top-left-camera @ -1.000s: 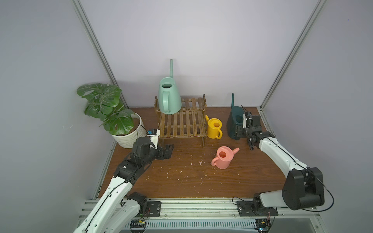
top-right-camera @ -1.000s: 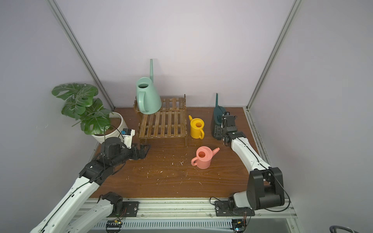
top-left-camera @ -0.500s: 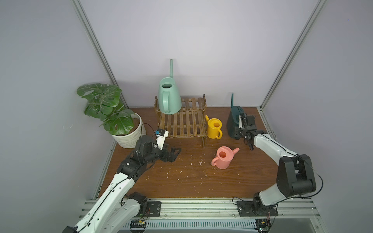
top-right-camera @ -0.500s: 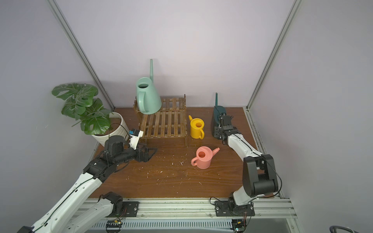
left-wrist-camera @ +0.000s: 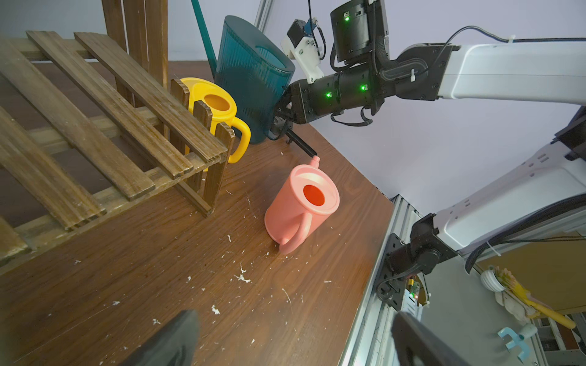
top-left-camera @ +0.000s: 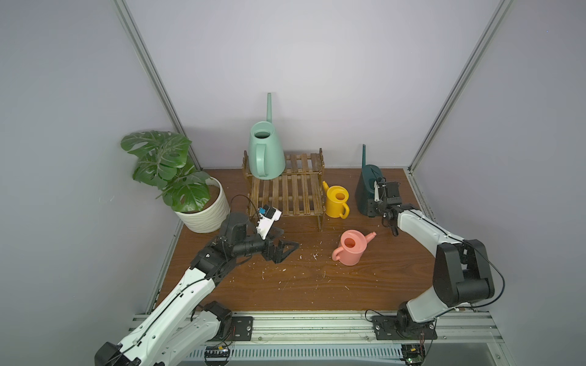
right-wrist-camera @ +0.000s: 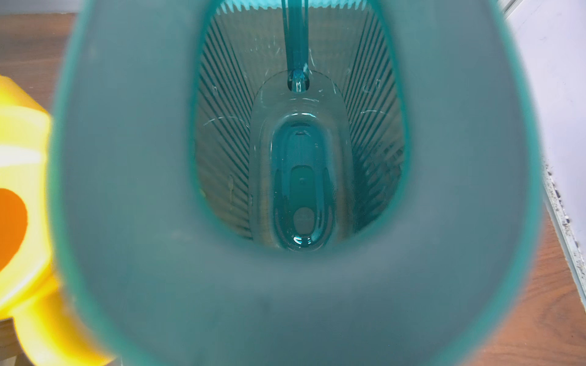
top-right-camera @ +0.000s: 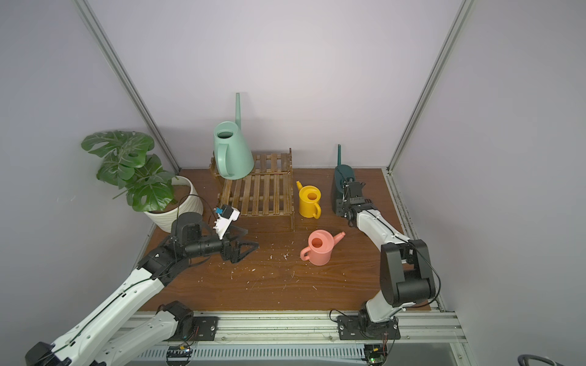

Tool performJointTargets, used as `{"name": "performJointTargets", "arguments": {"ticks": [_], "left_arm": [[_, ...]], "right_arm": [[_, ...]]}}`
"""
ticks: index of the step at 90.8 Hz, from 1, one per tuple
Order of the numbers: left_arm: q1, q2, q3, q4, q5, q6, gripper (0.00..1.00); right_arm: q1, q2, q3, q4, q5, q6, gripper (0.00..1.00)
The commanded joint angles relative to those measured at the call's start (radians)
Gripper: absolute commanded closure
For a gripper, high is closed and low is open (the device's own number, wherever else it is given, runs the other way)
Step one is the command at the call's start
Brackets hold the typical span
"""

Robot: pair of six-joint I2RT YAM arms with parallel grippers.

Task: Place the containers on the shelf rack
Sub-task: 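Pick up a container from the center of the board.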

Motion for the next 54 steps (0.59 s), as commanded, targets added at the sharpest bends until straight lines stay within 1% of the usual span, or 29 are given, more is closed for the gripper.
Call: {"name": "performJointTargets", "arguments": {"ticks": [1, 17, 54], "left_arm": [[-0.008, -0.01, 0.015, 0.019, -0.018, 0.005, 0.02], [-0.008, -0.005, 0.007, 0.018, -0.063, -0.006, 0.02], [-0.007, 0.009, 0.011, 0.016, -0.07, -0.012, 0.02]], "right_arm": [[0.004, -0.018, 0.014, 0.004, 0.026, -0.011, 0.89], [0.003, -0.077, 0.0, -0.002, 0.019, -0.005, 0.93], [0.012, -0.296, 0.003, -0.086, 0.041, 0.025, 0.99]]}}
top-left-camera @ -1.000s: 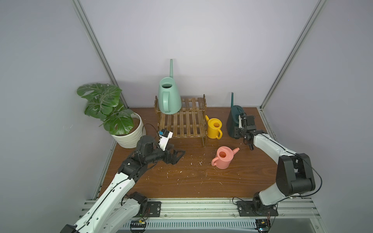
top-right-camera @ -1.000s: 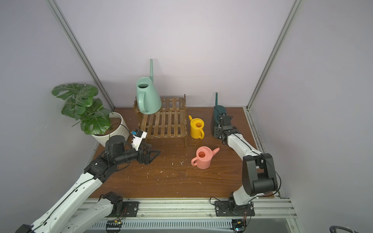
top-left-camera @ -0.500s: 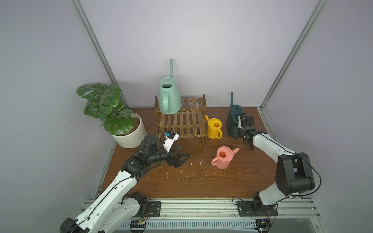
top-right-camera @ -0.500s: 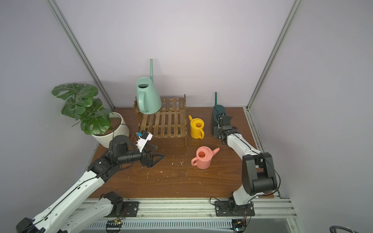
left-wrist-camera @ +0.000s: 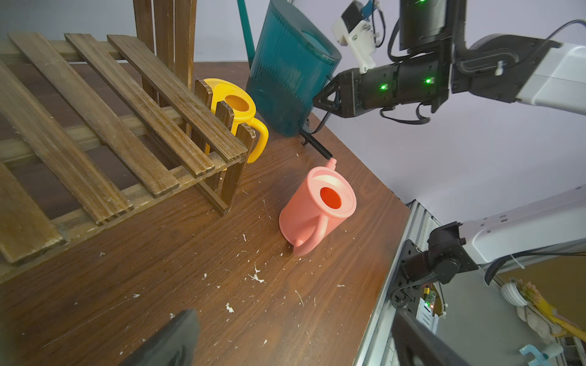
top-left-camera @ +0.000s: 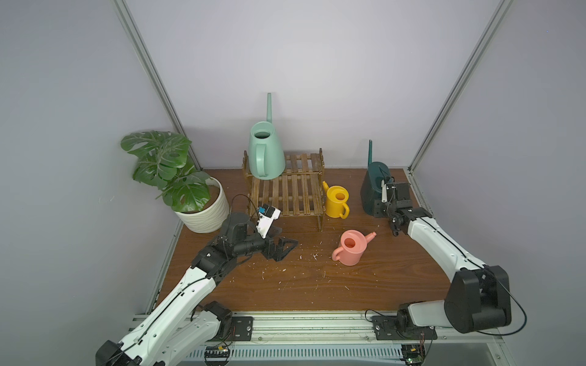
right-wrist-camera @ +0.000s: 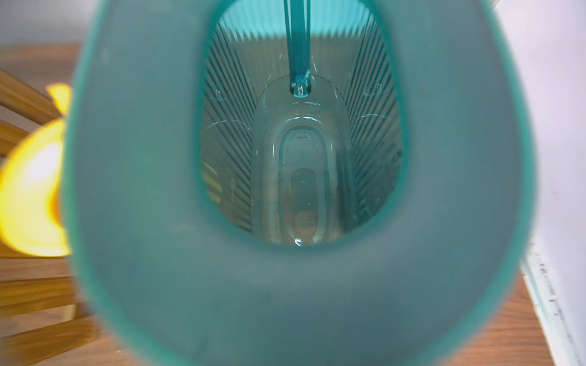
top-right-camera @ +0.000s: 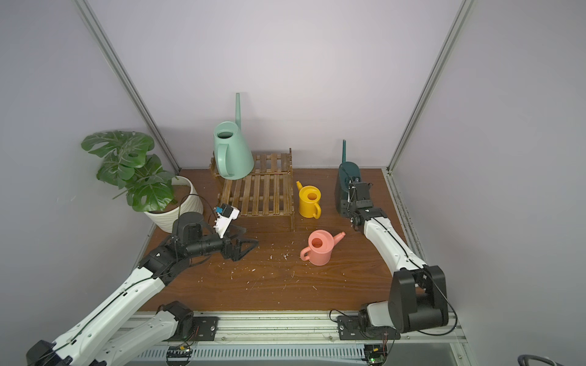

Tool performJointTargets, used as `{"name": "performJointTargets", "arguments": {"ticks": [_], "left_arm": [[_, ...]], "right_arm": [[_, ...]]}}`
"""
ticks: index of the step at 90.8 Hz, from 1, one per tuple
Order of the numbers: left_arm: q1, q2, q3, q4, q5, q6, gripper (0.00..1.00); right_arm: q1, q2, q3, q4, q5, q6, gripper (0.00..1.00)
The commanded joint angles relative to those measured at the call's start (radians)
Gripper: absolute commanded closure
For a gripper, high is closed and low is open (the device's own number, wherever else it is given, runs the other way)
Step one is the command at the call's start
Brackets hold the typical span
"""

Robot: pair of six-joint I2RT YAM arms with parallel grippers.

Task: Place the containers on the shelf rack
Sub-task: 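Pick up a container from the center of the board.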

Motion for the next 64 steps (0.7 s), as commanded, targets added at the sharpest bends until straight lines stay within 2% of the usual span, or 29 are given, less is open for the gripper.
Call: {"name": "performJointTargets", "arguments": {"ticks": [1, 35, 64], "left_arm": [[-0.008, -0.001, 0.012, 0.016, -0.009, -0.007, 0.02], [-0.008, -0.003, 0.012, 0.015, -0.01, -0.018, 0.02], [-0.008, -0.003, 0.019, 0.015, -0.01, -0.018, 0.02]], "right_arm": [[0.01, -0.084, 0.03, 0.031, 0.031, 0.021, 0.99], [0.122, -0.215, 0.157, -0.107, 0.102, 0.082, 1.0], [0.258, -0.236, 0.276, -0.208, 0.187, 0.146, 1.0]]}}
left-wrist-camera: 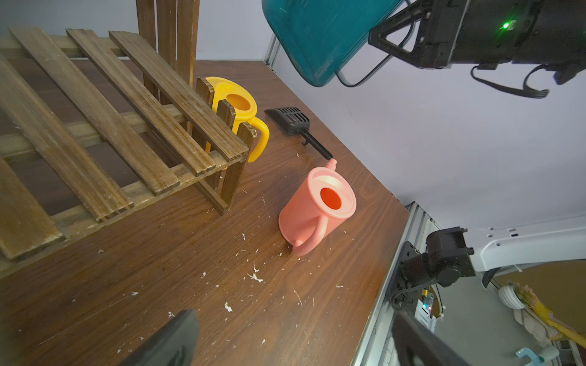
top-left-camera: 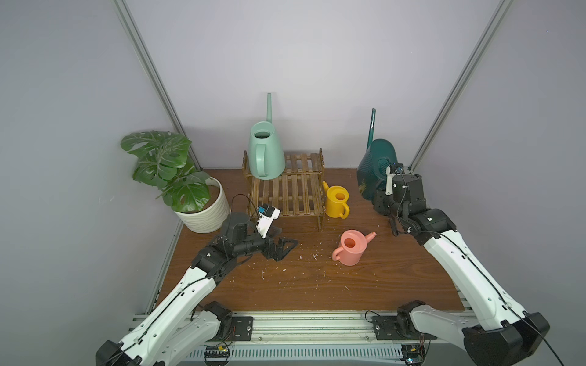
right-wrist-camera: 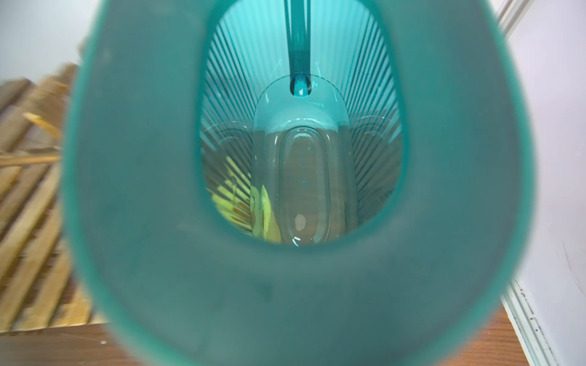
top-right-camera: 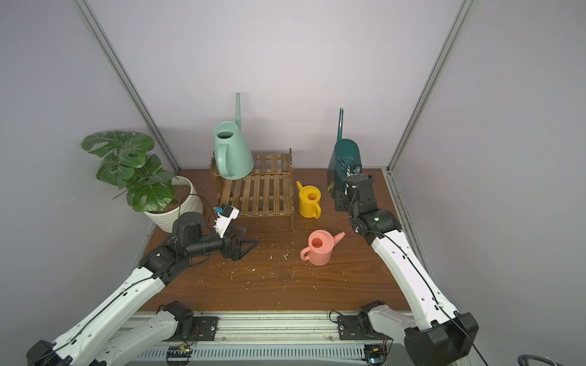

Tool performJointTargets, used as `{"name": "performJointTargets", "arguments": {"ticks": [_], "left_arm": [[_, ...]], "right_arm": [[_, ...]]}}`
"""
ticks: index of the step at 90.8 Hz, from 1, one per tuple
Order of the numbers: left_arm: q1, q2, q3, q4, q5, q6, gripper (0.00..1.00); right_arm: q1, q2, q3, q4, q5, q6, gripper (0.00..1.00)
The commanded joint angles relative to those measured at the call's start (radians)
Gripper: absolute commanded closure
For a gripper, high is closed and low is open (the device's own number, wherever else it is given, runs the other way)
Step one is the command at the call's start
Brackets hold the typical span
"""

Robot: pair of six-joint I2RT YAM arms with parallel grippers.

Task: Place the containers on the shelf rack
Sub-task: 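Pick up a container from the center of the board, then place the container on the shelf.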

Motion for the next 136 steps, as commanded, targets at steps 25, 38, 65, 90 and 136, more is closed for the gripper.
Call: {"name": "performJointTargets", "arguments": {"ticks": [25, 38, 65, 90, 136], "left_arm": [[-0.008, 0.002, 0.022, 0.015, -0.007, 0.002, 0.02], [-0.009, -0.001, 0.022, 0.014, -0.007, 0.002, 0.02], [-0.008, -0.01, 0.015, 0.014, -0.01, 0.0, 0.02], [-0.009, -0.011, 0.023, 0.014, -0.038, -0.009, 0.02], [-0.008, -0.026, 0.034, 0.014, -0.053, -0.012, 0.02]], "right_arm": [[0.201, -0.016, 0.214, -0.081, 0.161, 0.119, 1.0], [0.265, 0.009, 0.286, -0.105, 0.197, 0.17, 1.0], [0.475, 0.146, 0.458, -0.125, 0.336, 0.199, 1.0], [0.567, 0.334, 0.661, -0.146, 0.413, 0.197, 1.0], [0.565, 0.709, 1.082, -0.353, 0.454, 0.274, 0.99]]}}
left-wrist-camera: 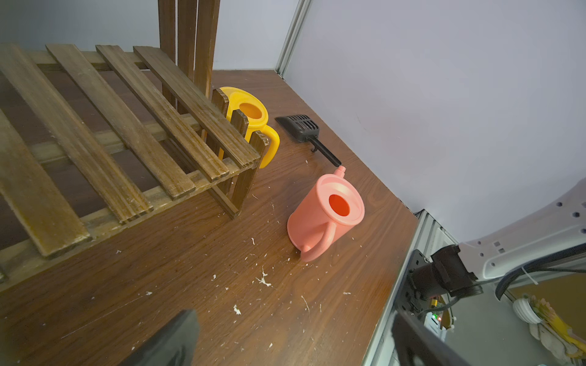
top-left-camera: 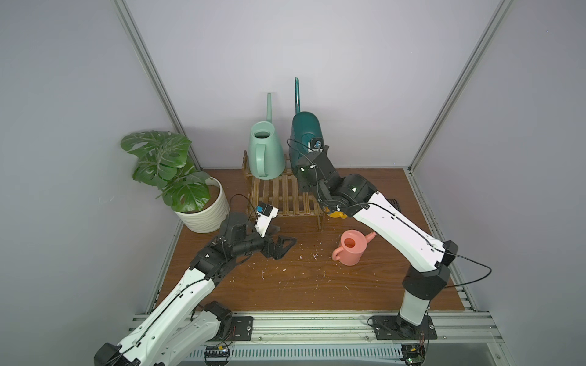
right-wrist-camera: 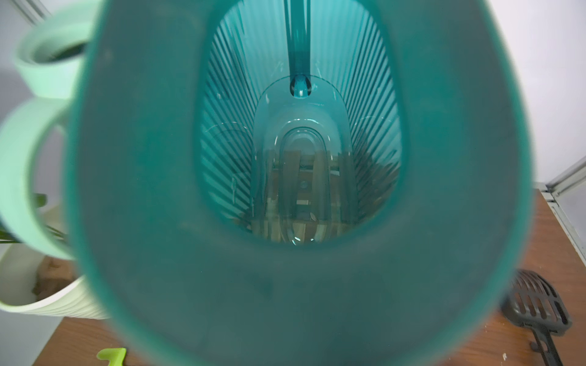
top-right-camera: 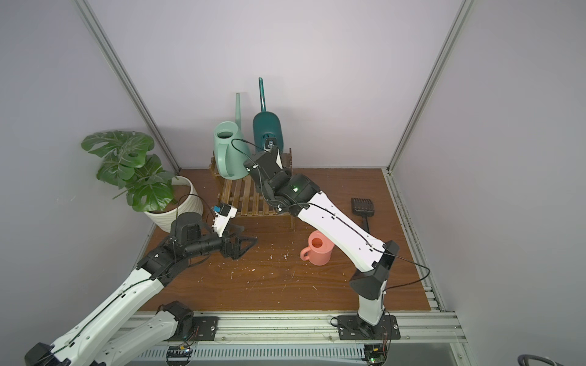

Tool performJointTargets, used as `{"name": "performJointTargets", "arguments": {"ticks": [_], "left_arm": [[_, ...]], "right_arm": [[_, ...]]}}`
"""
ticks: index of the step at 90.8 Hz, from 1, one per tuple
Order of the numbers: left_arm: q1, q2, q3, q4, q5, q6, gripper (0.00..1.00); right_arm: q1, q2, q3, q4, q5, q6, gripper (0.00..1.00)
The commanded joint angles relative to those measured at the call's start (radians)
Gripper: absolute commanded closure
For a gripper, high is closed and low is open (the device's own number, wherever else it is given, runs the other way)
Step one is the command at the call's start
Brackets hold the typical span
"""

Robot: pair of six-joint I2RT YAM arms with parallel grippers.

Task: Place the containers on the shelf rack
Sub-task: 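Place the container on the shelf.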

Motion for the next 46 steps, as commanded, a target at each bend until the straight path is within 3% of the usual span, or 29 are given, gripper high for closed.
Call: {"name": "performJointTargets", "arguments": {"ticks": [1, 24, 46], "left_arm": [[-0.008, -0.011, 0.03, 0.014, -0.009, -0.002, 0.02], [-0.008, -0.008, 0.032, 0.014, -0.006, 0.0, 0.02], [-0.008, -0.006, 0.03, 0.014, -0.006, 0.002, 0.02]], "right_arm": [[0.0, 0.011, 0.106, -0.023, 0.076, 0.038, 0.99], [-0.008, 0.114, 0.264, -0.107, 0.085, 0.069, 0.96], [-0.026, 0.154, 0.307, -0.132, 0.082, 0.081, 0.93]]}}
